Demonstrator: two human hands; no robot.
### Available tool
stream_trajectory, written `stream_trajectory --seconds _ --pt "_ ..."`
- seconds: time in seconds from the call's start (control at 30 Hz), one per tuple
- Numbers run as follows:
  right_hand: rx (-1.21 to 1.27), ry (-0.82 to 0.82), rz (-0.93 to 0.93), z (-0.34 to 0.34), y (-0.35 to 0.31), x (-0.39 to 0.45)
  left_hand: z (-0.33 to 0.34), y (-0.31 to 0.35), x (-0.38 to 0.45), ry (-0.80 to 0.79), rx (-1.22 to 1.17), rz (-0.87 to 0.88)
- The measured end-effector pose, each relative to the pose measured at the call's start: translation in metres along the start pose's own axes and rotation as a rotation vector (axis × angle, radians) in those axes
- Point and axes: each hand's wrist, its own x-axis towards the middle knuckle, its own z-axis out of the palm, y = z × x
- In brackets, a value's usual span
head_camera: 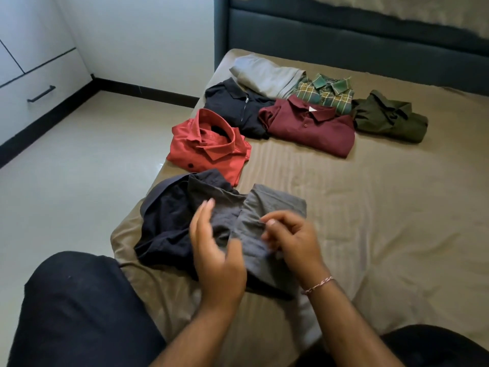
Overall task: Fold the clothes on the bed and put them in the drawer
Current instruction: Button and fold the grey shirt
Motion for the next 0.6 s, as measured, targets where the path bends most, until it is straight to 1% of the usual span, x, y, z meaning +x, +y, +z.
stream_trajectory --seconds 0.03,0.07,0.1,0.13,0.17,0.2,0.23,0.27,0.3,0.33,0.4,0.43,0.47,0.5,0.53,0.57,0.6 --pt "-0.028 0.189 -0.027 -0.008 0.000 0.002 0.003 0.002 0.012 -0.105 0.117 0.183" --pt "-0.107 0.373 -0.009 -0.020 0.010 0.006 0.009 -0.004 0.023 -0.242 0.222 0.296" --pt "-0.206 0.488 0.049 -0.031 0.016 0.007 0.016 -0.013 0.031 -0.392 0.330 0.350" --pt "-0.261 0.520 0.172 -0.041 0.023 0.006 0.023 -0.023 0.033 -0.524 0.464 0.372" --pt "-0.238 0.482 0.314 -0.046 0.030 0.004 0.028 -0.036 0.032 -0.631 0.620 0.359" --pt "-0.149 0.414 0.432 -0.050 0.036 0.003 0.031 -0.050 0.027 -0.700 0.762 0.329" --pt "-0.031 0.336 0.521 -0.052 0.040 0.002 0.032 -0.061 0.021 -0.729 0.850 0.303" --pt "0.070 0.256 0.579 -0.053 0.036 0.002 0.033 -0.068 0.017 -0.721 0.887 0.307" --pt "0.128 0.167 0.616 -0.054 0.032 0.000 0.036 -0.071 0.013 -0.711 0.874 0.306" --pt "0.136 0.094 0.621 -0.043 0.026 -0.001 0.030 -0.073 0.017 -0.700 0.854 0.299" --pt "0.052 0.043 0.566 -0.037 0.027 -0.002 0.033 -0.062 0.022 -0.691 0.673 0.229" --pt "0.015 0.056 0.514 -0.035 0.028 -0.001 0.032 -0.053 0.029 -0.648 0.569 0.208" --pt "-0.011 0.077 0.482 -0.028 0.029 -0.004 0.023 -0.045 0.038 -0.551 0.496 0.220" --pt "-0.023 0.090 0.461 -0.026 0.028 -0.004 0.014 -0.036 0.053 -0.401 0.482 0.260" --pt "-0.022 0.106 0.451 -0.026 0.027 -0.005 0.003 -0.029 0.072 -0.246 0.530 0.288" --pt "-0.021 0.121 0.449 -0.027 0.026 -0.005 -0.010 -0.025 0.095 -0.117 0.623 0.265" --pt "-0.014 0.136 0.448 -0.031 0.025 -0.004 -0.024 -0.021 0.117 -0.060 0.738 0.189"
